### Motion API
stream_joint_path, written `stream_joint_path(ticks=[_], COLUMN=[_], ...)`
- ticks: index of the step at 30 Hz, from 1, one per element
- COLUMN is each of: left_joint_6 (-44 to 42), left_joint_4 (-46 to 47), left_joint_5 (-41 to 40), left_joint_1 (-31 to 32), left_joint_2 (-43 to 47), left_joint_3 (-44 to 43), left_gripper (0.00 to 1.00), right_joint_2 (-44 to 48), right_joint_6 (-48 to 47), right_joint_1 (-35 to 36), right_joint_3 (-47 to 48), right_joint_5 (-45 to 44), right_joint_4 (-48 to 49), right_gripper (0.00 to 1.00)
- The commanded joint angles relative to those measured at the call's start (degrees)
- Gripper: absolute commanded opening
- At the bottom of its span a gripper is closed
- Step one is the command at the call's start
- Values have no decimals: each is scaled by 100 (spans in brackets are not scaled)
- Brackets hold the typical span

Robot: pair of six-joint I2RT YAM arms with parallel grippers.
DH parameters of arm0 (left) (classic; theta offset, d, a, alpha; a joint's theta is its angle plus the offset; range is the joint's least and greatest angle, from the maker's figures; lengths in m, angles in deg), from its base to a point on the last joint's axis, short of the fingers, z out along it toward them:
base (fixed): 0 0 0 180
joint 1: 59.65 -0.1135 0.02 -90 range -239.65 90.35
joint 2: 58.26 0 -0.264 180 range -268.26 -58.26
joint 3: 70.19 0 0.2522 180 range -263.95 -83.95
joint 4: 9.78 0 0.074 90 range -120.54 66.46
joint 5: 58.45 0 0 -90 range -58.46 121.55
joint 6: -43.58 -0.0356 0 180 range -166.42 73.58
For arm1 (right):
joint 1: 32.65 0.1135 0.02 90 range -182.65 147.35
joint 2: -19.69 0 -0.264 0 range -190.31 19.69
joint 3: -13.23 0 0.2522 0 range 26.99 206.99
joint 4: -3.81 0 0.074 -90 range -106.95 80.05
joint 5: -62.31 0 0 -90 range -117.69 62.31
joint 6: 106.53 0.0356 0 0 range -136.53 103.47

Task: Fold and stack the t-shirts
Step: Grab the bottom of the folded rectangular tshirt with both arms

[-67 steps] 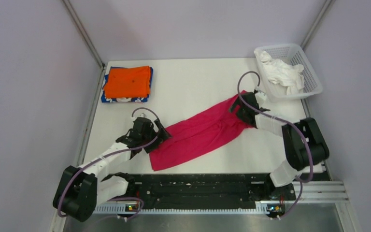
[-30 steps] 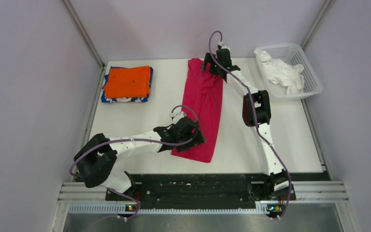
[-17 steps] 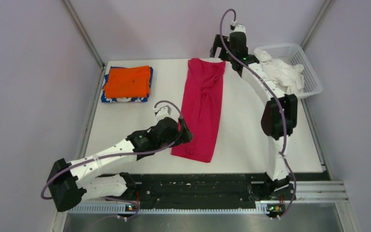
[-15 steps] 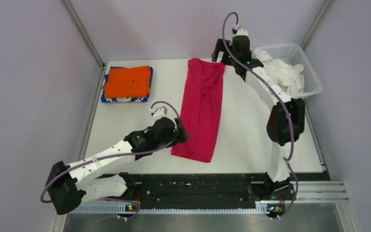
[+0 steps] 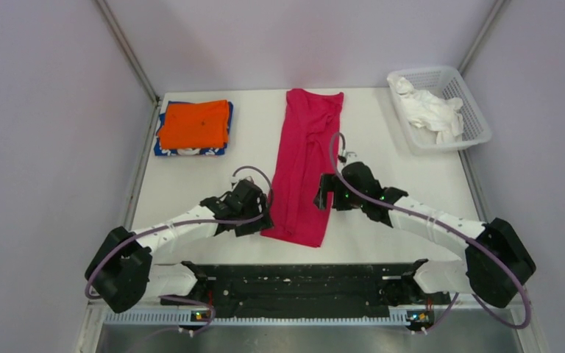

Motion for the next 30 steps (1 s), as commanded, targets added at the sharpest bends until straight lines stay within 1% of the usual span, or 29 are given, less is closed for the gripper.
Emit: stream_joint_path(ticks=[1, 3, 6, 8, 10, 12, 15, 17, 19, 22, 23, 25, 27, 28, 29, 30], left_joint_6=[-256, -271, -311, -338, -373, -385, -360, -336, -294, -256, -240, -205, -175, -152, -129, -103], left_joint_4=[398, 439, 496, 437, 278, 147, 15, -22, -97, -282, -310, -339, -455, -527, -631, -746], left_joint_5=[534, 520, 546, 459, 363, 81, -49, -80, -118, -253, -289, -326, -405, -478, -571, -680], left_joint_1=[-21, -17, -11, 15, 55, 96, 130, 149, 158, 154, 159, 156, 155, 157, 156, 154], left_joint_2=[-488, -694, -927, -1070, -1194, -1301, -1491, -1662, -1834, -2014, -2029, -2013, -1973, -1923, -1891, -1816], left_joint_3=[-71, -107, -191, -285, -394, -450, -464, -475, -524, -629, -632, -639, -657, -673, -681, -684], left_gripper=[72, 70, 67, 66, 65, 64, 60, 55, 49, 38, 33, 23, 11, 3, 0, 0], right_joint_2=[570, 653, 600, 444, 307, 193, 52, -34, -120, -265, -333, -440, -473, -458, -427, -372], right_joint_6=[549, 712, 1032, 1209, 1301, 1319, 1334, 1360, 1447, 1542, 1559, 1639, 1700, 1718, 1743, 1757], right_joint_1=[623, 889, 1203, 1358, 1507, 1637, 1736, 1770, 1778, 1786, 1789, 1789, 1790, 1791, 1788, 1789], right_joint_3=[-407, -655, -1101, -1212, -1224, -1229, -1216, -1222, -1257, -1293, -1287, -1267, -1271, -1282, -1292, -1327], right_joint_5=[-123, -44, 546, 820, 774, 687, 531, 421, 289, 97, 22, -53, -101, -124, -161, -198], right_joint_4=[39, -62, 449, 653, 641, 611, 470, 468, 521, 577, 565, 528, 477, 405, 303, 197], right_gripper=[86, 81, 72, 67, 63, 61, 59, 58, 54, 52, 49, 39, 29, 22, 14, 4])
